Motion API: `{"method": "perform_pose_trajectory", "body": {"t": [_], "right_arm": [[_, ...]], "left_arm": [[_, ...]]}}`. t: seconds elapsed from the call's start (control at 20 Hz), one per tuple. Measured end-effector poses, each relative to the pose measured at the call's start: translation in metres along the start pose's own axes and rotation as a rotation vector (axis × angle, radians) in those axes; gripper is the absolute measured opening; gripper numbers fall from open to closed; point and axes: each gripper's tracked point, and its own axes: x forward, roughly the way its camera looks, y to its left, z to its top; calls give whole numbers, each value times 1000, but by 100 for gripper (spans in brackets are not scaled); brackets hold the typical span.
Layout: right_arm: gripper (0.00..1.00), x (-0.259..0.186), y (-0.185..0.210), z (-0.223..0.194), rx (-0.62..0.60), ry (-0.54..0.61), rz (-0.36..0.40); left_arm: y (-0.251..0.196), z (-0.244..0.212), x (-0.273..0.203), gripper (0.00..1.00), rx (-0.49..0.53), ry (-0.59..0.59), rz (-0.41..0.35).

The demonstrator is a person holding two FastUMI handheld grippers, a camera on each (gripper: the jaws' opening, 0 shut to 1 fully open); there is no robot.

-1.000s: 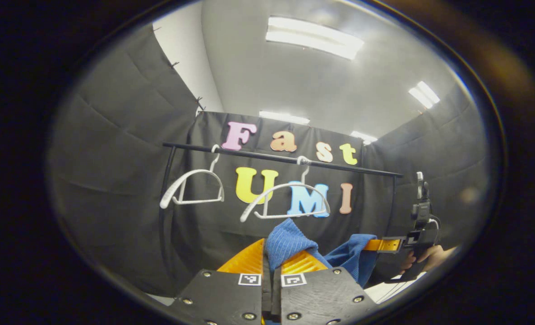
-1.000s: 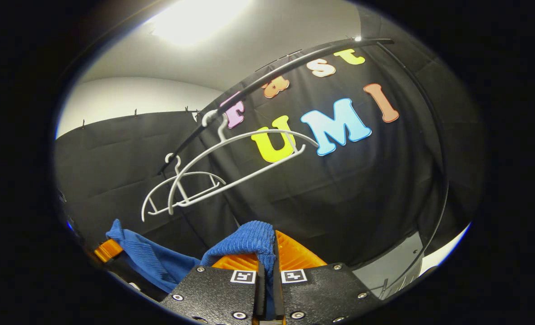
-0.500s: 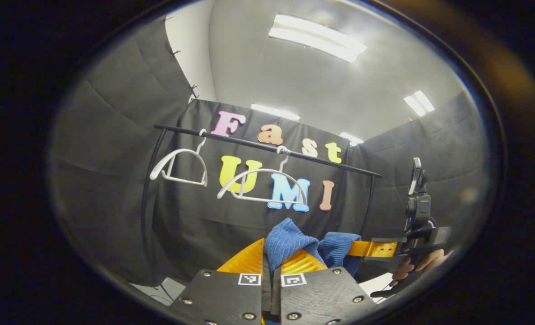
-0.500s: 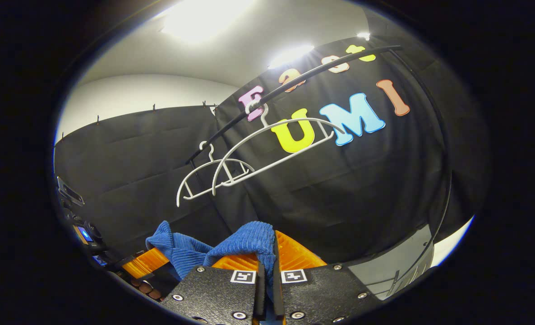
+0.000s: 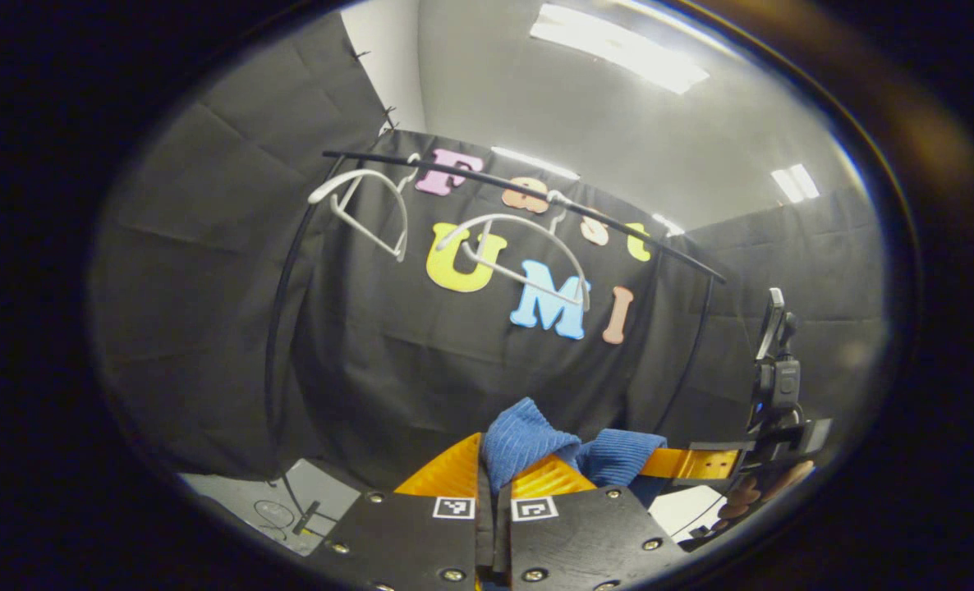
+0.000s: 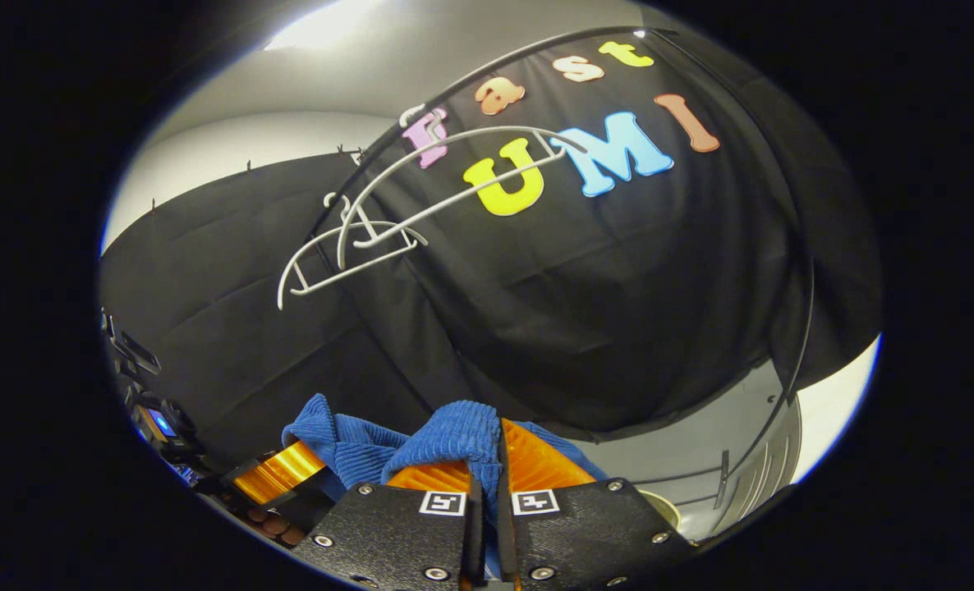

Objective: Grasp the clothes on the hanger with both hands and then place them into the laundry hamper below.

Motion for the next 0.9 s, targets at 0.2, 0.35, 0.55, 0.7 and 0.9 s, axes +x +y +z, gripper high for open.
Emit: {"method": "perform_pose_trajectory", "body": {"t": [0.2,0.35,0.55,0.7,0.9], "right_arm": [[6,9,-23,-30,-29,57,-47],[6,14,-40,-50,-65,100,-81],[6,18,-63,-84,-104,164,-130],[6,21,-74,-107,-122,206,-157],[6,24,-93,-136,-161,261,-196]], "left_arm": [[21,-39,13,1,-10,78,32],[32,-66,13,1,-8,135,57],[46,-105,12,1,11,216,92],[57,-135,12,1,24,281,116],[79,-183,0,1,59,397,172]]}}
